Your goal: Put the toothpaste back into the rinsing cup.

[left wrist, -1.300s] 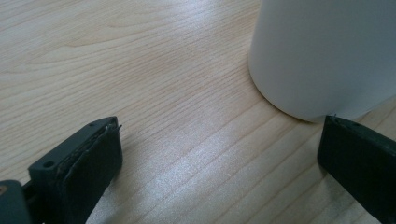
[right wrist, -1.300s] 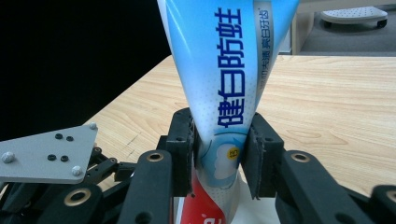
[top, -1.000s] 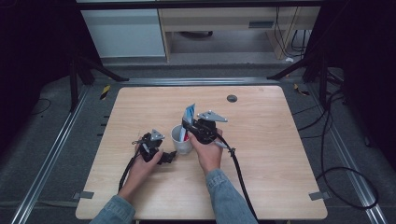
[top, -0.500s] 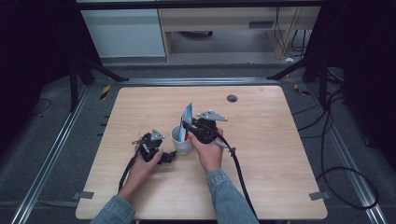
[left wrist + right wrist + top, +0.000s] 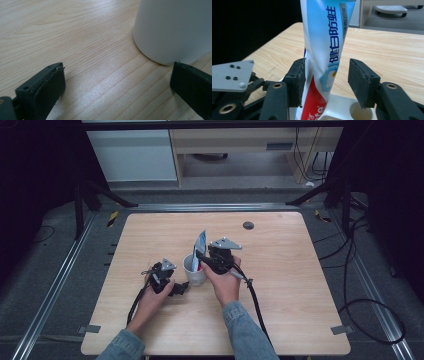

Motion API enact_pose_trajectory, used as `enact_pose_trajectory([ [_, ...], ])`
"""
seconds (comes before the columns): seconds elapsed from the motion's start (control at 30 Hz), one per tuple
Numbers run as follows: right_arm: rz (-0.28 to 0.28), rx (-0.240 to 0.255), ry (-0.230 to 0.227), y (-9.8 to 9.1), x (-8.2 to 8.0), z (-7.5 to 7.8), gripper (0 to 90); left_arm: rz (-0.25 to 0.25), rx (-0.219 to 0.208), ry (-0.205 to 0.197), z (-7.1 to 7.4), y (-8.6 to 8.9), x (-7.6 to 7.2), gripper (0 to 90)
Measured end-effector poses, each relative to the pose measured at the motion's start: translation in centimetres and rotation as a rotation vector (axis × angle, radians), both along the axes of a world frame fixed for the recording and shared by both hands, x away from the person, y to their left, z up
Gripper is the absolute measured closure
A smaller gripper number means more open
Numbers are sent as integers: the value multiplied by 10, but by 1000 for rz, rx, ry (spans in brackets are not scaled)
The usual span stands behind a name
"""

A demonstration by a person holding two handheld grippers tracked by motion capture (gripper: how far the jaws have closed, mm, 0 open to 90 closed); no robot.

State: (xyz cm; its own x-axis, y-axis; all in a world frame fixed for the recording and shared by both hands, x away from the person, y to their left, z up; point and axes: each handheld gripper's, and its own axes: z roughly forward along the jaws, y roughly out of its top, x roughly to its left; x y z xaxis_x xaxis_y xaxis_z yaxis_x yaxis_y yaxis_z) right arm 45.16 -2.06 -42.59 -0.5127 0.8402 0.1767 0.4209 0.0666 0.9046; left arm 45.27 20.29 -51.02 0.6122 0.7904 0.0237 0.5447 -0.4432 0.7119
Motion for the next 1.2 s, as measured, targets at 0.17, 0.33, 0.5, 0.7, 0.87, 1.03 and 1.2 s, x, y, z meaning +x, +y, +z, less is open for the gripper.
enact_pose_trajectory([
  [0.17,-7,-55,-7,1,-2,6,434,0,0,0,0,0,0,0],
  [0.33,-10,-101,-8,2,-2,9,388,0,0,0,0,0,0,0],
  [0.5,7,-145,-9,3,-2,12,323,3,-4,-2,0,0,0,0],
  [0.7,37,-216,-3,5,-1,14,243,3,-4,-1,0,0,0,0],
  [0.87,45,-284,-13,7,-4,21,190,4,-4,-2,0,0,0,0],
  [1.03,70,-314,-6,9,-6,28,127,3,-4,-1,0,0,0,0],
  [1.2,78,-311,12,6,-5,33,92,4,-3,-2,0,0,0,0],
])
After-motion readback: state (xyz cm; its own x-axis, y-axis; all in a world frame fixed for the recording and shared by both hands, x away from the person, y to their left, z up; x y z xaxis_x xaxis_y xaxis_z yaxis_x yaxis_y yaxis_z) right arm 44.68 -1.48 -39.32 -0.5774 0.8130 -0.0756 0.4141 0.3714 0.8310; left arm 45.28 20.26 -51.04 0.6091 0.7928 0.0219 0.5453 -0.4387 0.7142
